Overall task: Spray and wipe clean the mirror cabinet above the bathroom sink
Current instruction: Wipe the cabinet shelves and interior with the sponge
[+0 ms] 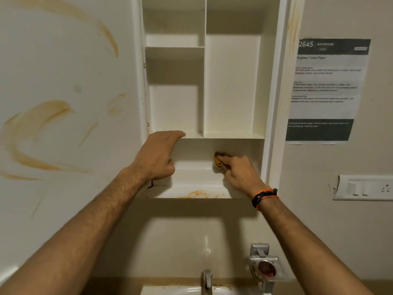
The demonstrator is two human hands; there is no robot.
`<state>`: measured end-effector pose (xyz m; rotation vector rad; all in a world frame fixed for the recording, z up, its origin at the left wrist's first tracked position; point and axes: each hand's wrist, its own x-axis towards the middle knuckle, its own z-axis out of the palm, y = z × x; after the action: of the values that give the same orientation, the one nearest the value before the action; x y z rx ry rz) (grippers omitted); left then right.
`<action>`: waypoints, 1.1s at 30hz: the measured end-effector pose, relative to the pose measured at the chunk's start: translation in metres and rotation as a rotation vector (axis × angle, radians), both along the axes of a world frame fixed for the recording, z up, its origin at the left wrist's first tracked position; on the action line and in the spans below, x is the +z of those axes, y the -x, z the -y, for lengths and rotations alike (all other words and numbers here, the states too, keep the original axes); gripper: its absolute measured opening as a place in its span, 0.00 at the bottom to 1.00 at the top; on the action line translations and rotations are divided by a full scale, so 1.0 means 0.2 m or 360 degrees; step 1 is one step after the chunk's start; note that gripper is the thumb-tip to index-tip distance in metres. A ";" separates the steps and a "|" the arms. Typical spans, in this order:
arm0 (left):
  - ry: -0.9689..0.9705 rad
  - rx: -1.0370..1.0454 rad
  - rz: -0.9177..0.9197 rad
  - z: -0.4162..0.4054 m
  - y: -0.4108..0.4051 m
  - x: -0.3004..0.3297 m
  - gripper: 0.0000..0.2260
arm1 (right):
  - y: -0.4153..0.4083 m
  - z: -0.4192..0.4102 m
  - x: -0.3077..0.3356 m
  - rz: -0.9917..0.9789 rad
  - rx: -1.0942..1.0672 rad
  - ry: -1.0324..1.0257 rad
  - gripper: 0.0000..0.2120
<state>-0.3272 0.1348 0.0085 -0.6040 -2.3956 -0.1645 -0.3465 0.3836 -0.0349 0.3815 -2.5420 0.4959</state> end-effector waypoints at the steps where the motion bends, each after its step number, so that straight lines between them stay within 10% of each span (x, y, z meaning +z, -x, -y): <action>1: -0.0003 0.0001 -0.0009 0.00 0.00 0.00 0.37 | -0.01 -0.01 -0.01 0.0092 0.0036 -0.0033 0.25; 20: -0.0223 0.0002 -0.0276 -0.17 -0.20 -0.18 0.32 | -0.42 -0.08 -0.29 -0.0093 0.0028 -0.0207 0.36; 33: -0.0150 -0.0025 0.0146 -0.43 -0.20 -0.52 0.25 | -0.45 -0.15 -0.37 -0.0408 -0.0262 -0.0266 0.33</action>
<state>-0.2866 0.2203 -0.0954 -0.5828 -2.4559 -0.3167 -0.2568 0.4144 -0.1094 0.2725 -2.3450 0.1613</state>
